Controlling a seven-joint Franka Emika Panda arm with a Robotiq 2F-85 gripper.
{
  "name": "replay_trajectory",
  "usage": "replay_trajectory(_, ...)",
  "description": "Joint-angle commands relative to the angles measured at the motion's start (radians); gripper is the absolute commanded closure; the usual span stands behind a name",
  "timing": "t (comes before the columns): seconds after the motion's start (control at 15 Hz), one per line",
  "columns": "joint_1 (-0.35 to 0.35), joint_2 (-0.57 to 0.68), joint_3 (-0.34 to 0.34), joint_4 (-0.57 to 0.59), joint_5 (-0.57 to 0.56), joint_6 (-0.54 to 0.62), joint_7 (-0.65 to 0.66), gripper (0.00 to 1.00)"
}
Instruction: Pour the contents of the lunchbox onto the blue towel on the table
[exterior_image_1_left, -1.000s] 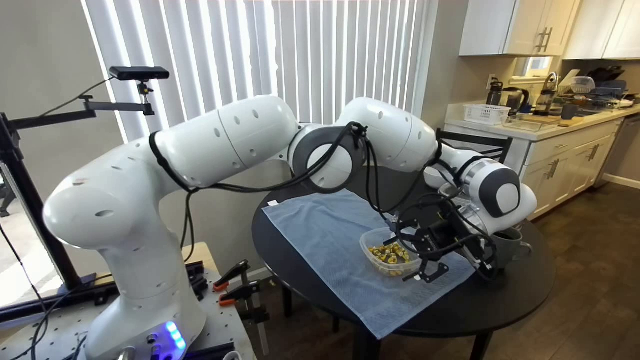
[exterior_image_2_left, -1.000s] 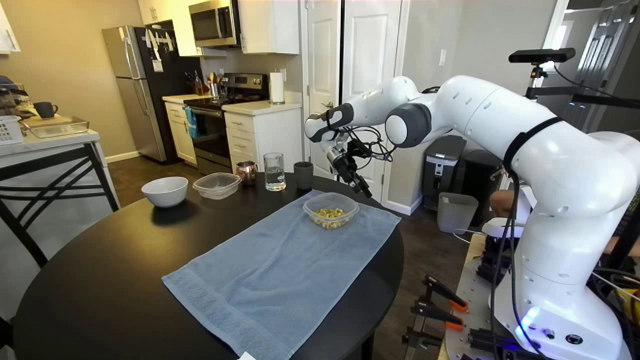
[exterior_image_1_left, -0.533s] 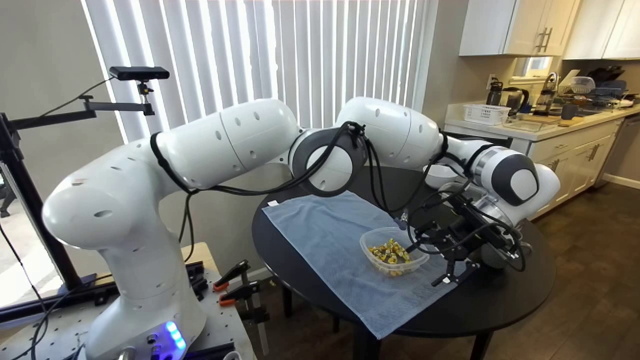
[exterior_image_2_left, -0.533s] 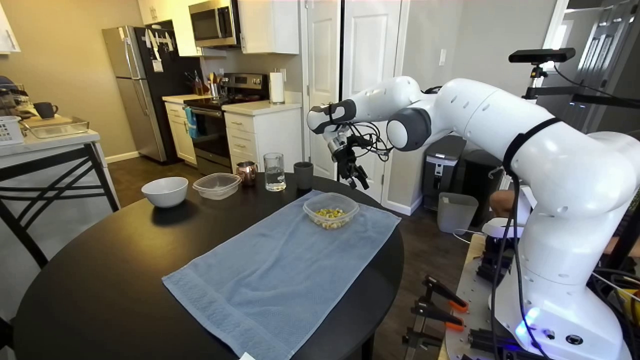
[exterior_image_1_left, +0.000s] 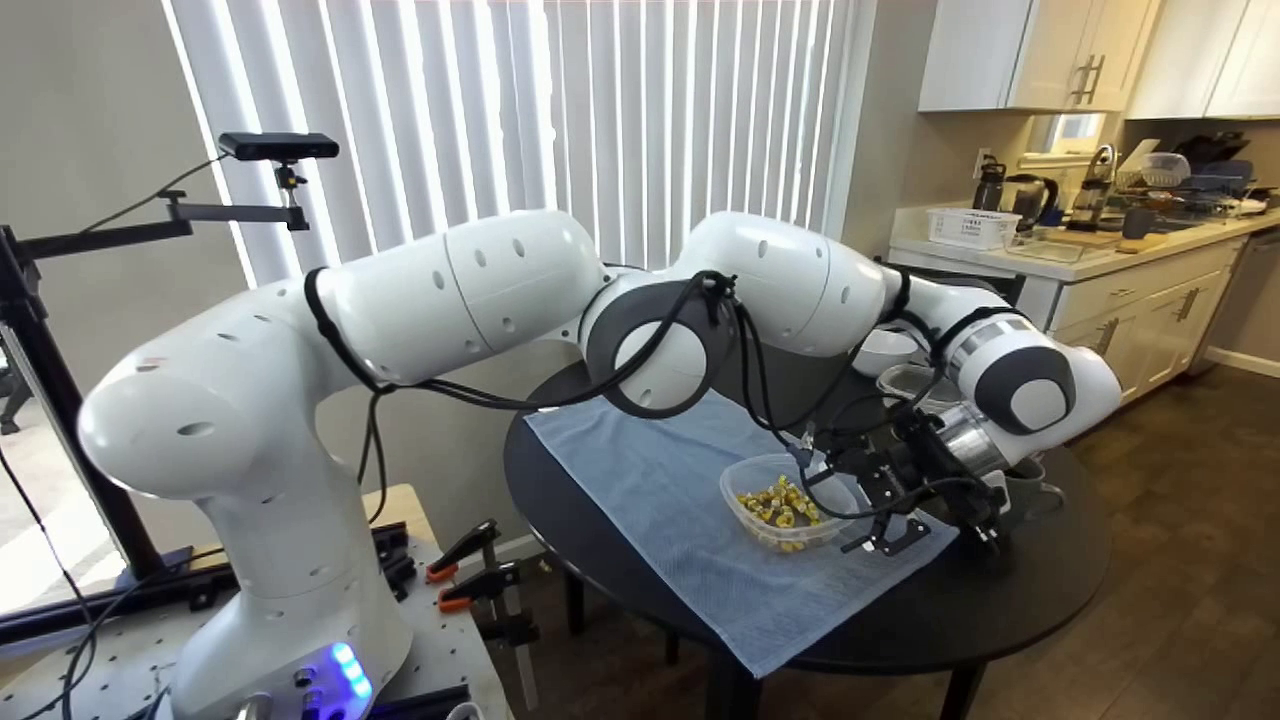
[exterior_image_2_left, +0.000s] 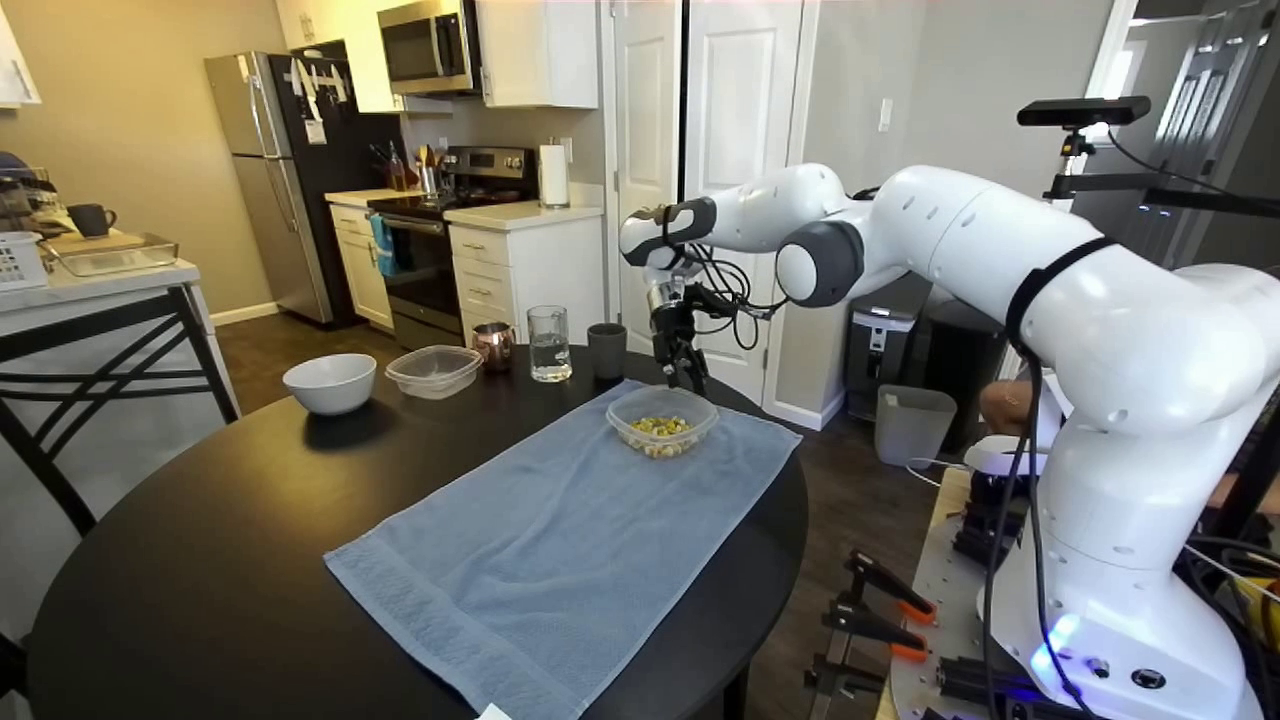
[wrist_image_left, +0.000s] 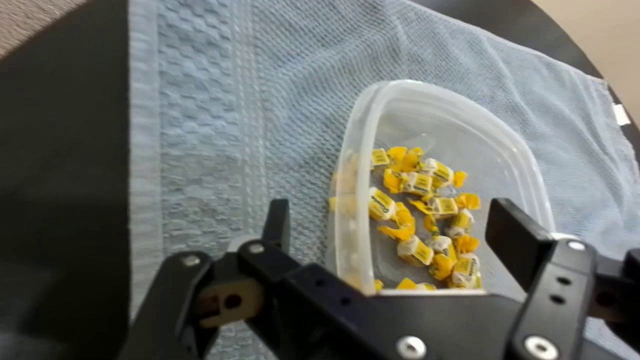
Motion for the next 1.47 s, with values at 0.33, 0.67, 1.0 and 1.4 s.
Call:
replay_trajectory(0.33,-0.043,0.003,0.061,-0.008,0.113,0.063,-0.054,0.00)
replay_trajectory(0.67,-0.033,-0.017,0.076,-0.018,0.130,0.137,-0.116,0.00)
replay_trajectory(1.0,-0.029,-0.036,0.111,-0.040,0.144,0.135,-0.168,0.00)
replay_trajectory(1.4,-0.034,-0.046,0.166,-0.056,0.167,0.090,-0.243,0.00)
